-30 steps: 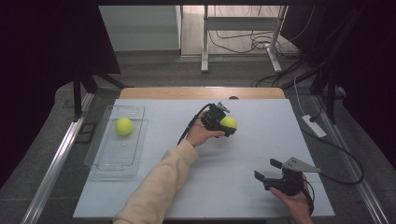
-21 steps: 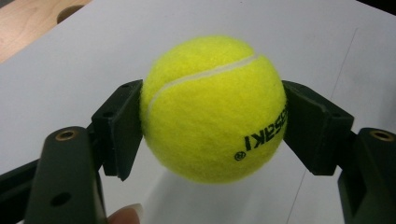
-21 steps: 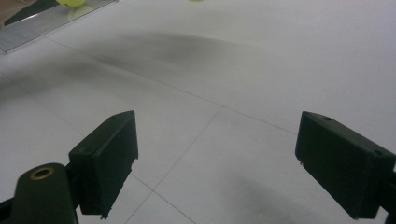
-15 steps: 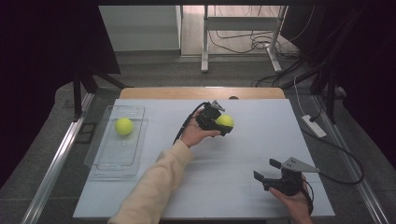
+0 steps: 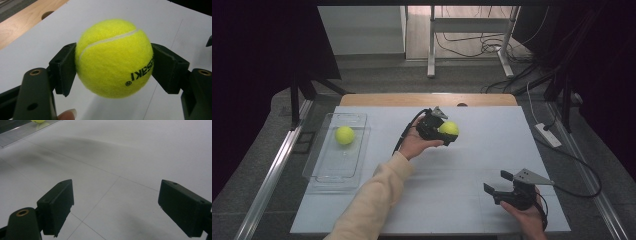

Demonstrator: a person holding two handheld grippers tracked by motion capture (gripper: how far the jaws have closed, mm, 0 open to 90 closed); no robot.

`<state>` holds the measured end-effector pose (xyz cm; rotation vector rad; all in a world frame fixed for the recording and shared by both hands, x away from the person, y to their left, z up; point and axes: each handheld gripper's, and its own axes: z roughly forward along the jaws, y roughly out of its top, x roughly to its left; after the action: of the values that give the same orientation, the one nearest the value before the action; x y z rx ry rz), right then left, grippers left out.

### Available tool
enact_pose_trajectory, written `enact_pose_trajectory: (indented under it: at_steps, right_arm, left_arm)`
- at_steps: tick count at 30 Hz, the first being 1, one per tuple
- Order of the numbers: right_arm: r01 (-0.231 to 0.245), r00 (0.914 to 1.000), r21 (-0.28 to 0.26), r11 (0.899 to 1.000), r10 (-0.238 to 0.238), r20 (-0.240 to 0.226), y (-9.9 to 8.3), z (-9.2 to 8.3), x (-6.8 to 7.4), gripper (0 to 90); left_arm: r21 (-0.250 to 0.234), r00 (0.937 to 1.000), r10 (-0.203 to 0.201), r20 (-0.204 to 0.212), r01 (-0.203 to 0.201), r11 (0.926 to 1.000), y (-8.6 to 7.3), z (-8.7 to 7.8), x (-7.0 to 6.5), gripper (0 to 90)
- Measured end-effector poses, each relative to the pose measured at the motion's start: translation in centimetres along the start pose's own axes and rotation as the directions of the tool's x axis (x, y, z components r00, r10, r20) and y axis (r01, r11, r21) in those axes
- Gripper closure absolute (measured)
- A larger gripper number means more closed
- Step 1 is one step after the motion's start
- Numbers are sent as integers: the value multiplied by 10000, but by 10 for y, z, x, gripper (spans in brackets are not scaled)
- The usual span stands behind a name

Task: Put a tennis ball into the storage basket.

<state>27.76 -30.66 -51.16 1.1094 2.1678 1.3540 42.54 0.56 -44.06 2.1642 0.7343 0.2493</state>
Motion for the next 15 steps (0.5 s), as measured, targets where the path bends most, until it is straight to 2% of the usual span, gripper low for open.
enact_pose_trajectory:
  at_steps: [15]
  right_arm:
    - [27,10000,-14,10000,-27,50,0,-3,1,133]
  left_arm:
    - [-414,9996,158,-228,-167,9990,-2,-26,-2,274]
